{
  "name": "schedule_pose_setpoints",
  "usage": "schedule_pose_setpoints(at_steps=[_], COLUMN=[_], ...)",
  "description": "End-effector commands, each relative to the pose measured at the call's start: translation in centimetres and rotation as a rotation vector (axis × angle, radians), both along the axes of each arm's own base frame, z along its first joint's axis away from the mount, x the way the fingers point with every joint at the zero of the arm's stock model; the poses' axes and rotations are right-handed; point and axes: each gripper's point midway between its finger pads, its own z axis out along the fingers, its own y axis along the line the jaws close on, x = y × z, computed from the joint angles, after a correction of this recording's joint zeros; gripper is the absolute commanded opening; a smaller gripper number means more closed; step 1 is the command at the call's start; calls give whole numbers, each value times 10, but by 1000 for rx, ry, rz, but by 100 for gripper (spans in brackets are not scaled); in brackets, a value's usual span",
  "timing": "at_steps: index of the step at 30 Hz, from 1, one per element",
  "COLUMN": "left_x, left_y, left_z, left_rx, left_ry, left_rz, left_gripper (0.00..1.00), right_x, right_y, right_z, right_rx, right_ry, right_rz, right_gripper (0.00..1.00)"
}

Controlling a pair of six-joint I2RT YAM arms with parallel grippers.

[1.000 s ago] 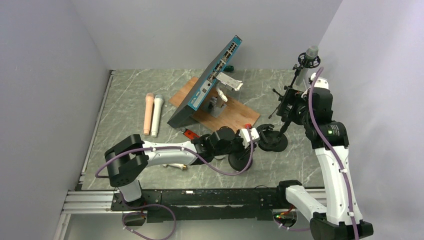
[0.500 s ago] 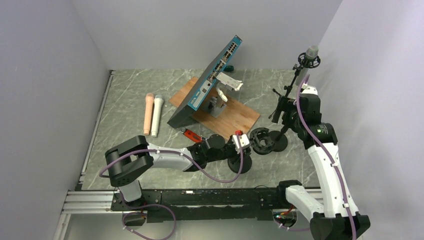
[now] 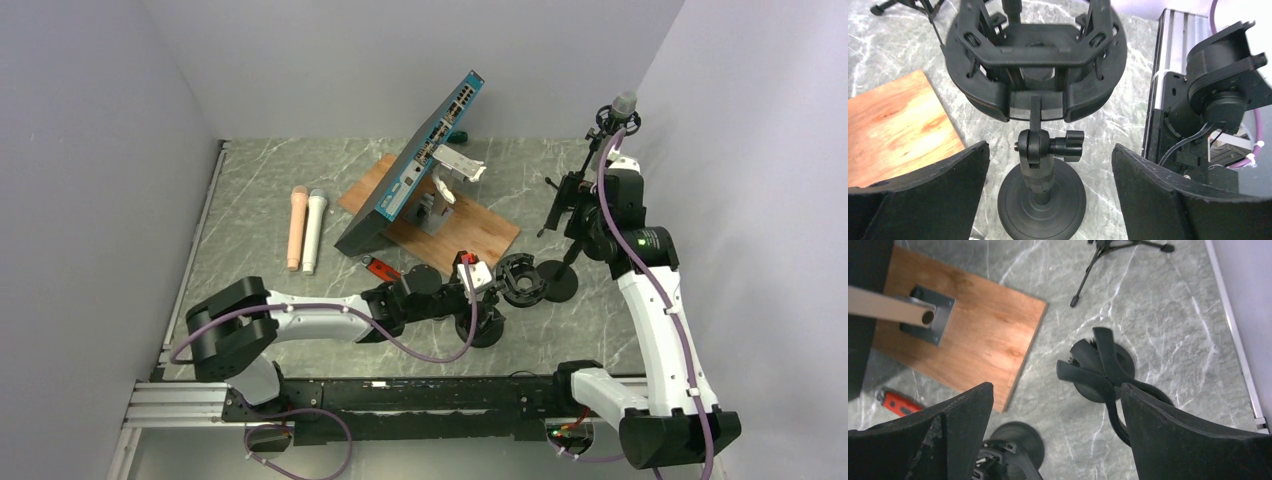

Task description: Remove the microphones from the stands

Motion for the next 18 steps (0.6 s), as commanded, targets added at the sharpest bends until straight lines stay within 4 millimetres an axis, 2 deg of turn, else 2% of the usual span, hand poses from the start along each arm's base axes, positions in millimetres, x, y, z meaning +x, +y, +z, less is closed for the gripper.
schedule_pose_setpoints(at_steps=[1,6,11,12,13,15,18], left_x=[-9,-22,-40,-38,-36,-28,-8], left_y=[3,13,32,37,44,62,98], left_z=[47,67,102,119,124,151,205], left_rx=[-79,-81,-86,-86,-53,31,87], left_ry=[-25,-41,-69,-117,-132,-160,-206], left_rz=[-34,-90,-152,-148,-134,-83,64], left_gripper=[99,99,99,99,99,99,99], right_x=[9,6,1,0,1,3,19], right_y=[-18,-32,-35,-38,-43,-54,-60], right_z=[40,63,96,101,106,115,124], right_rx=[-2,10,17,6,-4,-19,-15], right_ry=[-125,-246,-386,-409,-426,-444,-457], right_rz=[-149,-252,-250,-261,-289,-361,-415], right_gripper=[100,100,100,100,100,100,100])
